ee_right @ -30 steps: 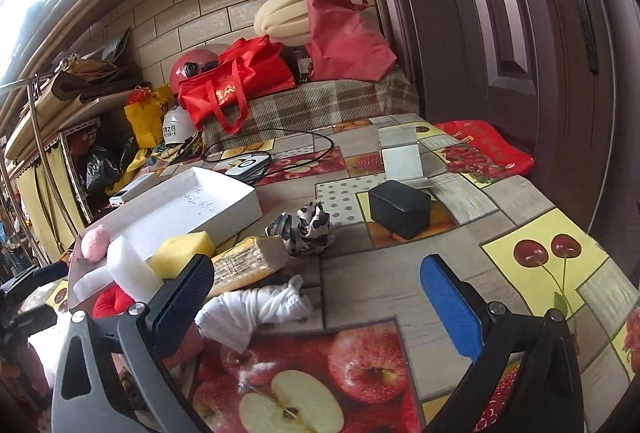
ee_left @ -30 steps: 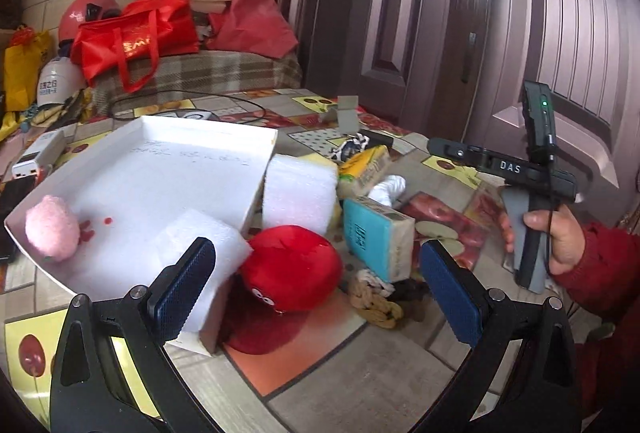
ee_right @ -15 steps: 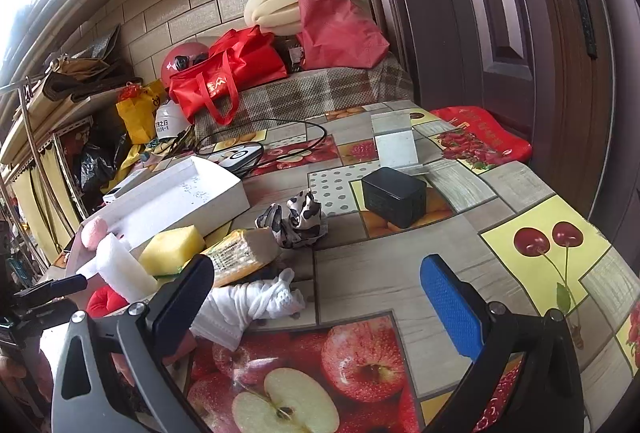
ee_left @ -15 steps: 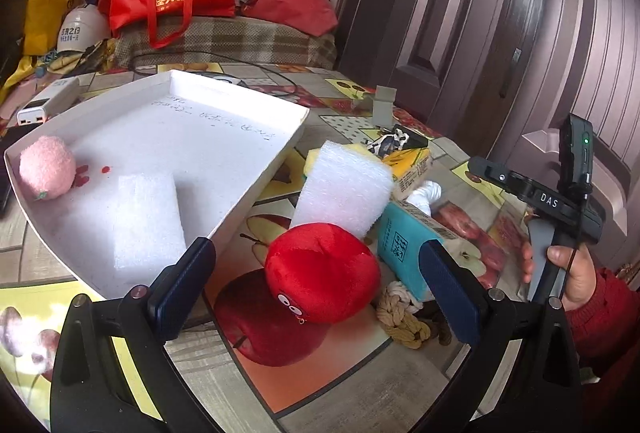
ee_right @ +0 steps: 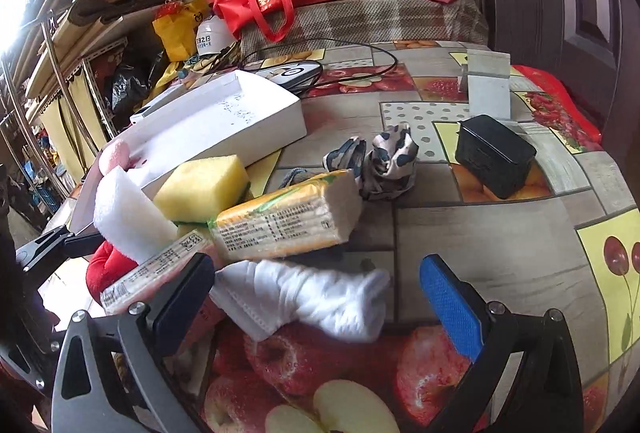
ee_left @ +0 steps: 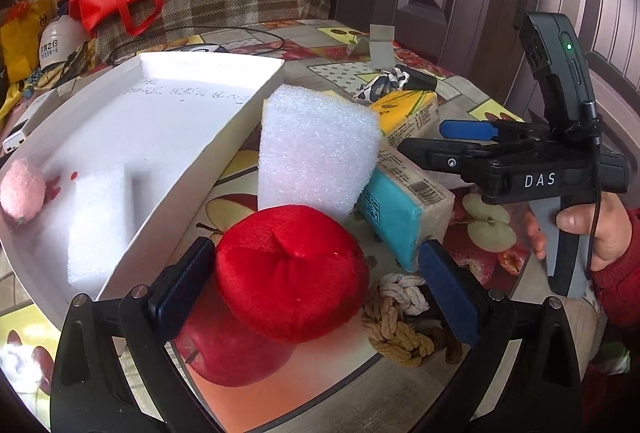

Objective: Organize soft objects
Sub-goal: 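Grasp the red plush ball with left tool while right tool grasps a white glove, then lower the red plush ball into the tray with left tool while right tool releases glove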

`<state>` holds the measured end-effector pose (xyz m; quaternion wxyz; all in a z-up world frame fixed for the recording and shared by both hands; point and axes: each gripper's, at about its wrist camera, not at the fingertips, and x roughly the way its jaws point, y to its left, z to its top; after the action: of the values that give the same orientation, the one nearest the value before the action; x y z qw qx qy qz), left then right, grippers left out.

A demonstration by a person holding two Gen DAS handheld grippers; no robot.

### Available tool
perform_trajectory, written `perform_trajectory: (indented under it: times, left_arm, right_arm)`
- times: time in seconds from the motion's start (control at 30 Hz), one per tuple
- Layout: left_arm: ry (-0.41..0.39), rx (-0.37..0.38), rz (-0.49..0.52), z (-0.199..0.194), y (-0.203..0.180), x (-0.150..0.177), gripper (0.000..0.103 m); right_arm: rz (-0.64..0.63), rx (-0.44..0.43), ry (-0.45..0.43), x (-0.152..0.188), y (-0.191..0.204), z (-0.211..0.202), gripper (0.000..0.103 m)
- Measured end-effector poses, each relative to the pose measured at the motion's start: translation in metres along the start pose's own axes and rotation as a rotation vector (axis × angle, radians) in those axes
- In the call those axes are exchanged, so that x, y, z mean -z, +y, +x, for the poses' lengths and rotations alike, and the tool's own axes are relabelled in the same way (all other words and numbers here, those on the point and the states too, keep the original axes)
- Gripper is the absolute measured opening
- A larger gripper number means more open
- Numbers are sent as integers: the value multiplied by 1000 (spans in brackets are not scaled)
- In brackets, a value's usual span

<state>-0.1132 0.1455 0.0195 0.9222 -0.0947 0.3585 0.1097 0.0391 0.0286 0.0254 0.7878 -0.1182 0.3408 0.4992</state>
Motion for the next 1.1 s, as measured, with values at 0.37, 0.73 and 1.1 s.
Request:
perform_trajectory:
  times: [0.37, 0.73, 1.1]
  left_arm:
    - [47, -8, 28, 10, -6, -1, 67]
    - [37, 56, 16, 19, -29, -11, 67]
    - [-126, -2, 25, -16, -29, -4, 67]
  right_arm:
    - [-12, -110, 109, 5, 1, 14, 68]
    - [79, -143, 98, 25, -16, -22, 73]
    - [-65, -151, 159, 34, 26, -17, 42]
